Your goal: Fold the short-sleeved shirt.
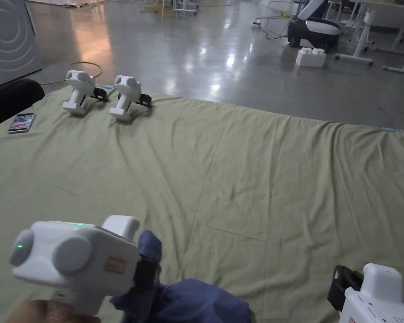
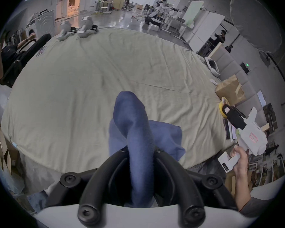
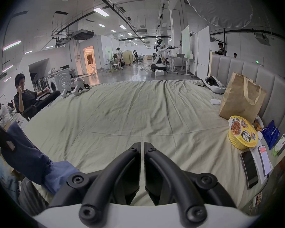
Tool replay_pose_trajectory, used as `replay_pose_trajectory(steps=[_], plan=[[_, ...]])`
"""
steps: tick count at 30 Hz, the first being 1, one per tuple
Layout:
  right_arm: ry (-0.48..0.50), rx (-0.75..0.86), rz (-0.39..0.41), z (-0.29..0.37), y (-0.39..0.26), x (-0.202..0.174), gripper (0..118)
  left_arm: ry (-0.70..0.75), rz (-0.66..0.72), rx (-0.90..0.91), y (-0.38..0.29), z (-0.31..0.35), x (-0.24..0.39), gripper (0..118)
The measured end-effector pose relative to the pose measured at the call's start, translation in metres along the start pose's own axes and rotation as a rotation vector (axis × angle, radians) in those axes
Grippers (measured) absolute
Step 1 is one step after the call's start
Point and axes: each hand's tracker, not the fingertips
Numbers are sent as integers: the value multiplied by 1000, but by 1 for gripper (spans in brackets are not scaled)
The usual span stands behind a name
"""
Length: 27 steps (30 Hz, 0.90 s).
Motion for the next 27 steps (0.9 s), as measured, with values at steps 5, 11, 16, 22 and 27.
replay_pose_trajectory(steps=[5, 11, 16, 22, 27], plan=[[1, -7, -11, -1, -3, 3, 6, -76, -18, -53, 0, -42, 35, 22], [-8, -20, -24, -1, -7, 11, 6, -67, -26, -108, -8, -103, 69, 22], [-20, -27, -40, 1, -8, 18, 6, -36, -36, -151, -19, -146, 82, 27], [-26, -34, -41, 2, -8, 23, 6, -179, 26, -132, -16, -133, 71, 70], [-32, -36, -42, 5, -9, 29, 6, -153, 3, -62, -12, -106, 51, 71]])
